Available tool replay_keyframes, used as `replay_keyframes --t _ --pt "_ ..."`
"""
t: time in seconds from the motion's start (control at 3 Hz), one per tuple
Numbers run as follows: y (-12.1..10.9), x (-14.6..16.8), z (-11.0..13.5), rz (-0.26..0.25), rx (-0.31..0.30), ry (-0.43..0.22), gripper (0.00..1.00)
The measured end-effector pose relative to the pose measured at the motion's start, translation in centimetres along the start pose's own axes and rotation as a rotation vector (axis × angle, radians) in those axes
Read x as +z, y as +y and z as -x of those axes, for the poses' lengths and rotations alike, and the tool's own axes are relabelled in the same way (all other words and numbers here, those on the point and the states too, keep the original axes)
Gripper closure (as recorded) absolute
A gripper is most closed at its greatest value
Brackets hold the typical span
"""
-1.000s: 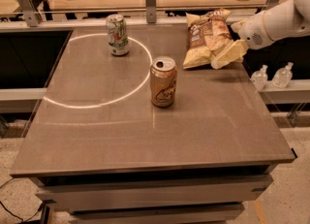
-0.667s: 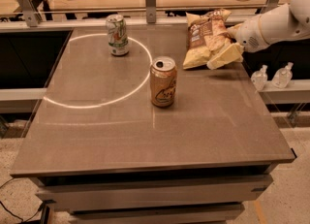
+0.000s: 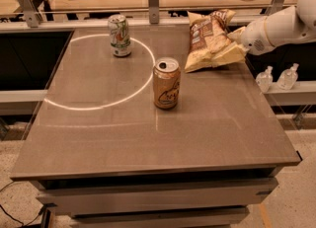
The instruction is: Move brown chip bag near orange can
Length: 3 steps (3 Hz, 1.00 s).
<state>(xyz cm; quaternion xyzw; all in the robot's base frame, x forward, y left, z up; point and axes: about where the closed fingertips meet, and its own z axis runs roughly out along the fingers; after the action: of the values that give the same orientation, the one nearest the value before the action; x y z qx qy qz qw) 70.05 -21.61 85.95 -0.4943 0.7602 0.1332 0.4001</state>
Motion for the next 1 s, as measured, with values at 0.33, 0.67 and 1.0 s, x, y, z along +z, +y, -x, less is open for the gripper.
replay_keyframes --t 0.33,0.67,1.0 --pt "1.1 -0.8 1.0 0.044 -0.015 -0.029 0.87" --pt "3.8 -2.7 2.8 0.128 -0.035 -0.062 1.0" --pt "7.1 -4.6 4.5 0.205 -0.023 -0.092 1.0"
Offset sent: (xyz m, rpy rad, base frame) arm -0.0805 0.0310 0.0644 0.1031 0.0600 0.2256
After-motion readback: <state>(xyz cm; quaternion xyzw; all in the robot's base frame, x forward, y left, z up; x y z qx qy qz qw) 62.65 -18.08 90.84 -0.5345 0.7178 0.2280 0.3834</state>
